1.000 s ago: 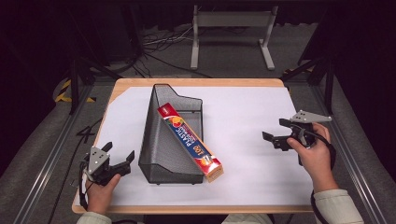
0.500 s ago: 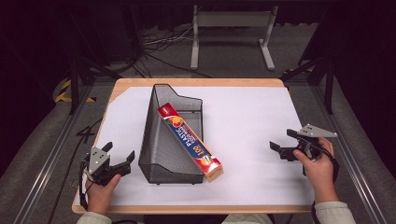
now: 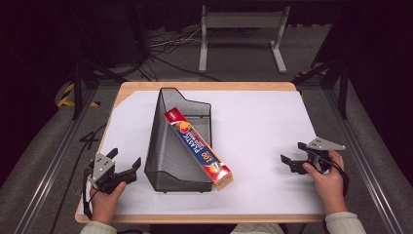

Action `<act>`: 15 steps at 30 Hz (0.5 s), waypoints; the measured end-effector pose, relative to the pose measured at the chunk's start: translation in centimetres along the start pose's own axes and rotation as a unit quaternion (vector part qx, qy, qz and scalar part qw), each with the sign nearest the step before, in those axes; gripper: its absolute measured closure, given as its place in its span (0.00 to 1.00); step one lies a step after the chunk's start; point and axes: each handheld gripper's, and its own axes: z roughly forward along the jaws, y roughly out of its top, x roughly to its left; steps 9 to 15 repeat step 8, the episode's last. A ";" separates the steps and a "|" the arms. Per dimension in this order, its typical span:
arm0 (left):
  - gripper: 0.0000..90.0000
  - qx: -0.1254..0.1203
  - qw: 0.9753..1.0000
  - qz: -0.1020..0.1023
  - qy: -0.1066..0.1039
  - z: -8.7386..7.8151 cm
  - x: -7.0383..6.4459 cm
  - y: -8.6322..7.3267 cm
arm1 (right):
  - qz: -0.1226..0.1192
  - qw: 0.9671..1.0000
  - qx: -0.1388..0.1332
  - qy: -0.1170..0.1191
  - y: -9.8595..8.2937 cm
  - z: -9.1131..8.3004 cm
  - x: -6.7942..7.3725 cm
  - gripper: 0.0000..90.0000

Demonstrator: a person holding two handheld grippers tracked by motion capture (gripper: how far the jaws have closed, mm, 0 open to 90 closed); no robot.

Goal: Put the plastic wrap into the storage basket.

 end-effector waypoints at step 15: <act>0.13 0.003 1.000 -0.001 0.001 0.1 0.1 0.0 | 0.005 1.000 -0.007 0.001 0.0 -0.2 -0.1 0.10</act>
